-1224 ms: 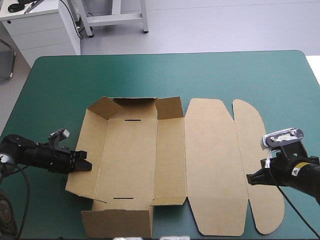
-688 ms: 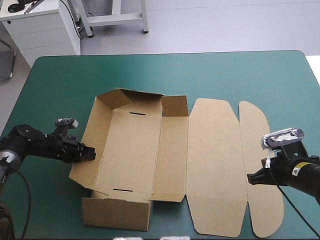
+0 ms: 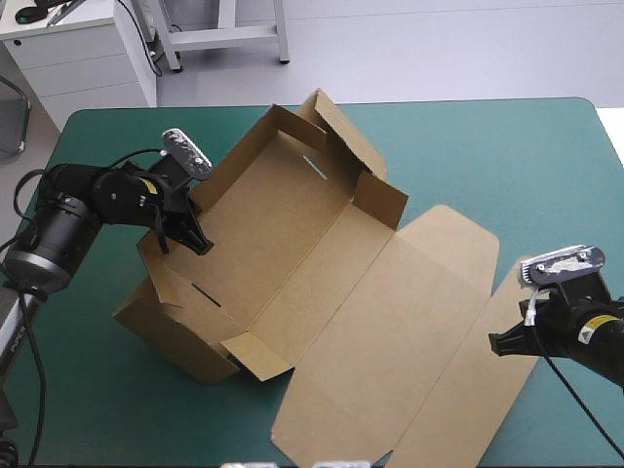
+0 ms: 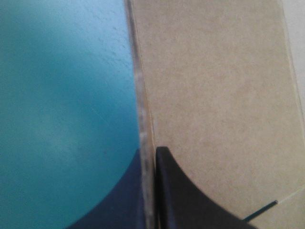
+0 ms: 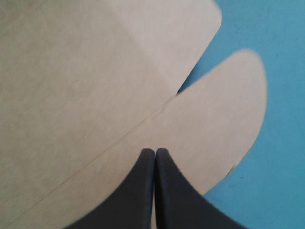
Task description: Fold the box
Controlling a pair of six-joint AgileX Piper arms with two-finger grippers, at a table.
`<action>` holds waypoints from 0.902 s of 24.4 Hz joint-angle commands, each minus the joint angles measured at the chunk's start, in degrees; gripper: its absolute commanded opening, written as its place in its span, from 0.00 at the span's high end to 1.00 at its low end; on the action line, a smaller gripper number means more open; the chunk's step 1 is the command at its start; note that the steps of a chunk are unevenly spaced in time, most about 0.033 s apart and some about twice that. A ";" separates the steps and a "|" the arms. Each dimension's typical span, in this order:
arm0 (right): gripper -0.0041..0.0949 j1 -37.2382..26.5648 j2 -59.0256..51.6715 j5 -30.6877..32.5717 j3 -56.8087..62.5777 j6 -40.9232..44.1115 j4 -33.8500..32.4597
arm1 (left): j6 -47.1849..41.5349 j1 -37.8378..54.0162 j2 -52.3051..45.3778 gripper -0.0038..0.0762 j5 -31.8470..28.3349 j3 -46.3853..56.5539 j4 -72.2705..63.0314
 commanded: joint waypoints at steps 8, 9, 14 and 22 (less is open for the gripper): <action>0.98 -0.32 -2.26 -3.65 -7.37 2.94 -2.79 | -2.10 -14.96 -1.69 0.96 -14.87 -2.34 19.49; 0.98 -0.32 -2.26 -3.77 -7.37 3.12 -2.56 | -2.10 -15.92 -1.69 0.96 -16.11 -2.34 21.06; 0.98 -0.32 -2.26 -3.77 -7.37 5.56 -2.57 | -1.62 -20.04 -1.43 0.96 -25.39 -2.34 26.28; 0.98 -0.32 -2.26 -3.77 -7.37 5.79 -1.77 | -1.40 -25.71 1.90 0.96 -31.97 -0.54 34.31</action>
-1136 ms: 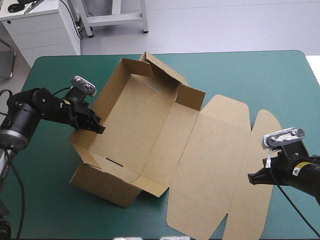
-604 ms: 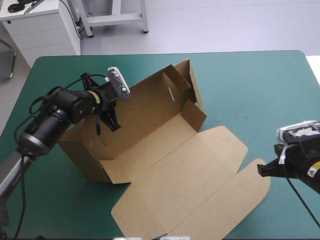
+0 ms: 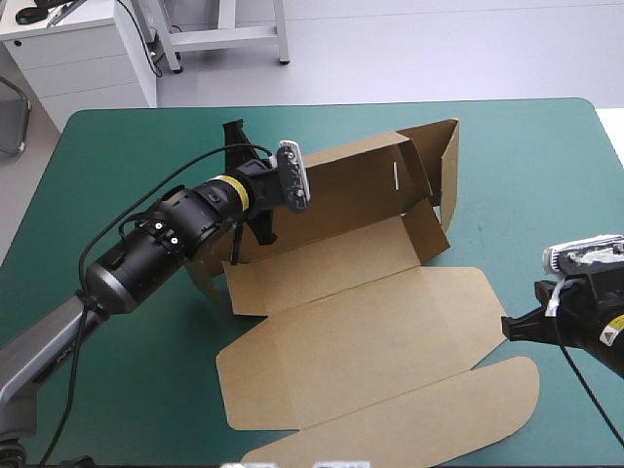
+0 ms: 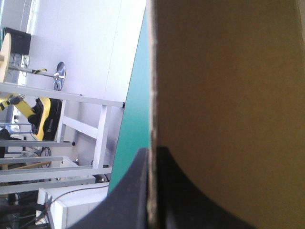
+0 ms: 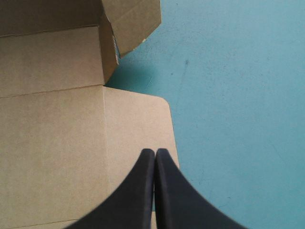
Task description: Fold the box
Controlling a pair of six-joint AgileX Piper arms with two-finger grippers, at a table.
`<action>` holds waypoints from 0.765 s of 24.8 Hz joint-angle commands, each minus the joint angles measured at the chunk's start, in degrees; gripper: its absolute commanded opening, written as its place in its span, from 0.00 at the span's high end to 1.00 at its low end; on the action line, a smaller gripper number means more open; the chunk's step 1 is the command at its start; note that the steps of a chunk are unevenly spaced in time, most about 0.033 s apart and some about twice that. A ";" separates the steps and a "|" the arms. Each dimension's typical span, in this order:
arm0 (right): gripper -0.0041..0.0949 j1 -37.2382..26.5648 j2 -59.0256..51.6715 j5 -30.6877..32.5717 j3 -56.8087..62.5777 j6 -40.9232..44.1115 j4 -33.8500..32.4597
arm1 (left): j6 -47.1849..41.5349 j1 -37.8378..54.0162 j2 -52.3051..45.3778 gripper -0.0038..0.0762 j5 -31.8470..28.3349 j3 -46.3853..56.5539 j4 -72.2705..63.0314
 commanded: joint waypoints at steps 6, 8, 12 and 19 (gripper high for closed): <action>0.98 -0.32 0.01 -3.32 -1.96 0.78 0.28 | -0.24 -4.02 -0.67 0.96 -16.30 6.70 7.01; 0.98 -0.32 0.01 -3.32 -1.96 1.47 0.28 | -0.82 -4.02 -0.78 0.96 -18.16 9.16 8.49; 0.98 -0.32 0.01 -3.32 -1.96 1.82 0.28 | -0.82 -4.02 -0.88 0.96 -18.95 12.46 8.89; 0.98 -0.32 0.01 -4.52 -1.96 1.82 0.52 | -2.22 -4.02 -1.14 0.96 -20.13 15.73 9.67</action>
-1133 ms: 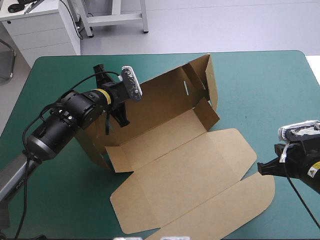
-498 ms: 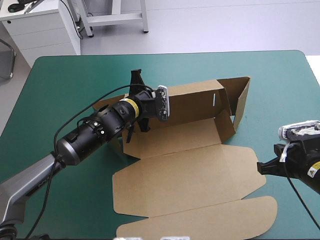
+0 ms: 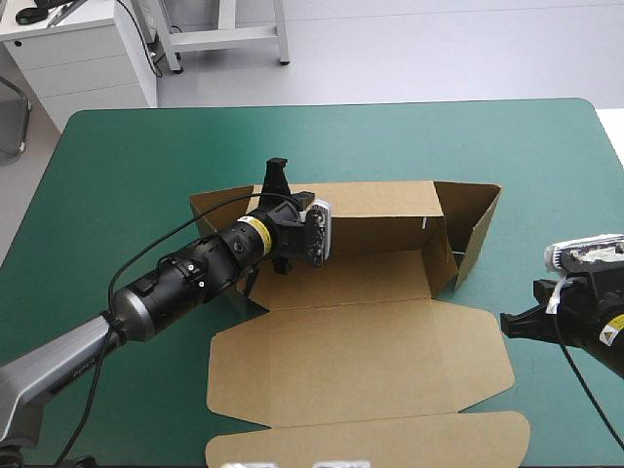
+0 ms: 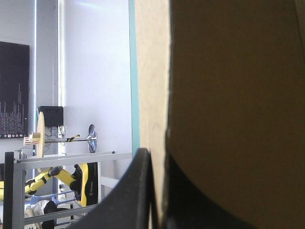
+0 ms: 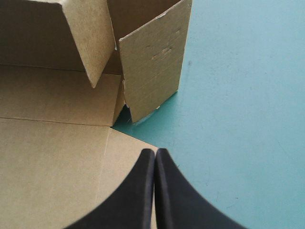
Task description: Fold the box
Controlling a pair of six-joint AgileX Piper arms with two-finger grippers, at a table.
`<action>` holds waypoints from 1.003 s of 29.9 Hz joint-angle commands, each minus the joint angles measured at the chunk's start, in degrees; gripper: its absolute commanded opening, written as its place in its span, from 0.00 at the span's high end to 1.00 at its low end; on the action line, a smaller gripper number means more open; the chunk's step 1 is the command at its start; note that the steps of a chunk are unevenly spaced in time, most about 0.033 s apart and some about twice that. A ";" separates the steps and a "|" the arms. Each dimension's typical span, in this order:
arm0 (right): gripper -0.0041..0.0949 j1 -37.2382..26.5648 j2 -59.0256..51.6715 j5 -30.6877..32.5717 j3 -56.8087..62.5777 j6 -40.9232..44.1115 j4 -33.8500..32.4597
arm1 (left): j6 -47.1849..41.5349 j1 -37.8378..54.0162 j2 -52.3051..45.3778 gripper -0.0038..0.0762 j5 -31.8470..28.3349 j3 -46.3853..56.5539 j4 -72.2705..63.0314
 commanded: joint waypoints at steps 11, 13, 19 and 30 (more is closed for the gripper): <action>0.53 -0.32 0.67 -4.34 -10.49 -0.34 -0.11 | -7.77 -0.28 -1.30 0.96 -2.37 2.64 2.78; 0.33 -0.32 1.49 -4.01 -13.09 -0.34 -0.11 | -7.77 -0.28 -1.30 0.96 -2.63 2.64 2.78; 0.17 -0.32 6.72 -0.85 -21.64 -0.34 -0.10 | -8.23 -0.17 -1.30 0.96 -2.29 2.64 2.78; 0.17 -0.32 26.18 6.94 -41.04 -0.47 -0.10 | -9.52 -0.17 -1.30 0.96 -1.68 2.64 2.49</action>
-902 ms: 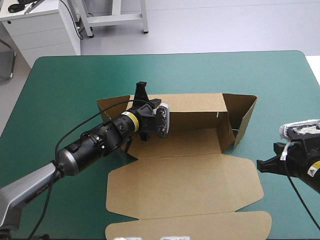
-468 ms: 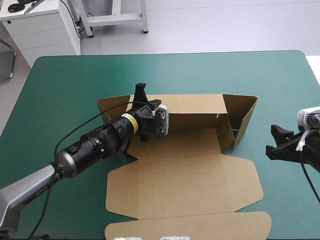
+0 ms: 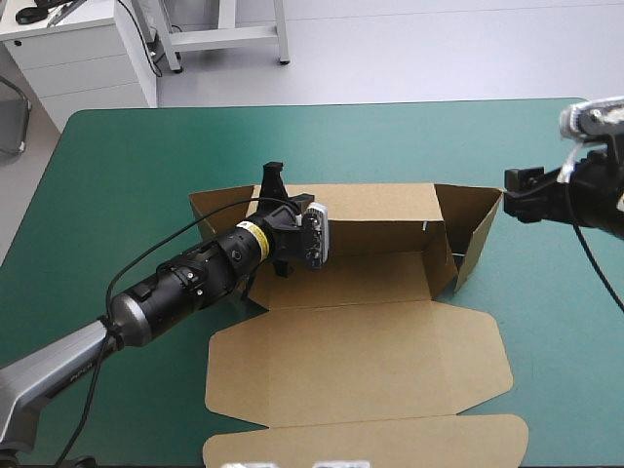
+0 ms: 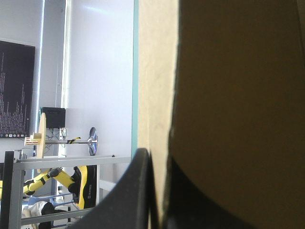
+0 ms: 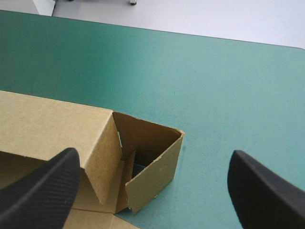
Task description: Fold the box
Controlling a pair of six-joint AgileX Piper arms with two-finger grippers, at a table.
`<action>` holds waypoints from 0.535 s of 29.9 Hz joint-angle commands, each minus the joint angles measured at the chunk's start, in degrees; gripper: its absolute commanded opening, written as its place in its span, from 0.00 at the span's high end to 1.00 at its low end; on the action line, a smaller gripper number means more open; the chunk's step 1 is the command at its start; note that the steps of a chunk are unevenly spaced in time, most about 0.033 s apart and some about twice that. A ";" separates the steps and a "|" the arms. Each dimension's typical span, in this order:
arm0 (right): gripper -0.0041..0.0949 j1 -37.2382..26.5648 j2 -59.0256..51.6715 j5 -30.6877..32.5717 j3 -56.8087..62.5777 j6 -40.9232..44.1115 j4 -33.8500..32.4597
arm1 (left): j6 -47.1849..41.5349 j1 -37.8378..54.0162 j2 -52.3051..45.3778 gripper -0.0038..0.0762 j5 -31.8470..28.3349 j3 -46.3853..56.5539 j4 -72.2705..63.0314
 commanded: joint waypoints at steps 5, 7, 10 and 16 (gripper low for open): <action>0.17 -0.32 13.81 3.25 -15.26 -0.47 -0.38 | -2.37 -0.35 -0.68 0.96 1.41 0.08 -3.00; 0.17 -0.32 17.95 6.01 -19.45 -0.47 -0.38 | -2.37 -0.35 -0.68 0.96 1.41 0.08 -3.00; 0.17 -0.32 23.00 6.78 -24.23 -0.29 0.13 | -2.50 -0.35 -0.68 0.96 1.41 0.08 -3.00; 0.17 -1.21 31.56 6.78 -30.26 -0.06 3.63 | -3.29 -0.35 -0.68 0.96 1.41 0.08 -3.00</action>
